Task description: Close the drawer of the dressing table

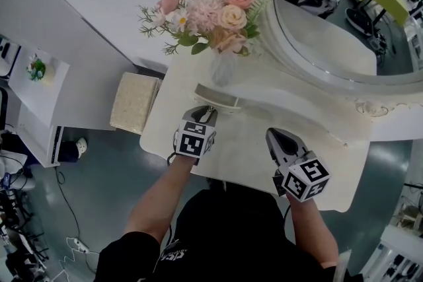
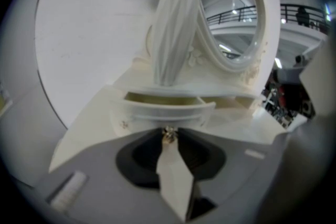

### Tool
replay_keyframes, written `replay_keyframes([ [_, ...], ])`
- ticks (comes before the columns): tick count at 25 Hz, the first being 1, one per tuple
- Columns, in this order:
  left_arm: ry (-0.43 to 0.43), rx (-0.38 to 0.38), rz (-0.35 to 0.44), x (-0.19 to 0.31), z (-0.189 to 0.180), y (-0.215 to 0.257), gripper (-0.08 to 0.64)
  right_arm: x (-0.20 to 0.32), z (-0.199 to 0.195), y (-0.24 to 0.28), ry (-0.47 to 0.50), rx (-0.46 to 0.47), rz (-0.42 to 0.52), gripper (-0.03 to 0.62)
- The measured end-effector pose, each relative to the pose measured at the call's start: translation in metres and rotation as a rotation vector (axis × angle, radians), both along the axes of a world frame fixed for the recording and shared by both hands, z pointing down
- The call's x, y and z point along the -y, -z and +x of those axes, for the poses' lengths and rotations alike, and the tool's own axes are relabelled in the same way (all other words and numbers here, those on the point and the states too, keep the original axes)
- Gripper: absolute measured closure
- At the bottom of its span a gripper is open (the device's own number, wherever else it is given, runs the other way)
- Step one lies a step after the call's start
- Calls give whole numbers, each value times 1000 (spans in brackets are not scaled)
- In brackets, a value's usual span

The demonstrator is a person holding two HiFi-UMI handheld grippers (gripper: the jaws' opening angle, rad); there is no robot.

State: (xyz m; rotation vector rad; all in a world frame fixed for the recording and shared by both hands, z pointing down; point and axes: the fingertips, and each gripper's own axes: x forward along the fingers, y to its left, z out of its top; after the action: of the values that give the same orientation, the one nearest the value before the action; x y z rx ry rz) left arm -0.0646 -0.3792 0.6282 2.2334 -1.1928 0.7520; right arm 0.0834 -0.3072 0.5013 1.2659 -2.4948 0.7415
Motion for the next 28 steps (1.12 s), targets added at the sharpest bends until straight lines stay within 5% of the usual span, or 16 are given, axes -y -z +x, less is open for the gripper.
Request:
replay_keyframes([
  [28, -9, 23, -12, 35, 12, -16, 460, -13, 23, -9, -52, -8, -19, 597],
])
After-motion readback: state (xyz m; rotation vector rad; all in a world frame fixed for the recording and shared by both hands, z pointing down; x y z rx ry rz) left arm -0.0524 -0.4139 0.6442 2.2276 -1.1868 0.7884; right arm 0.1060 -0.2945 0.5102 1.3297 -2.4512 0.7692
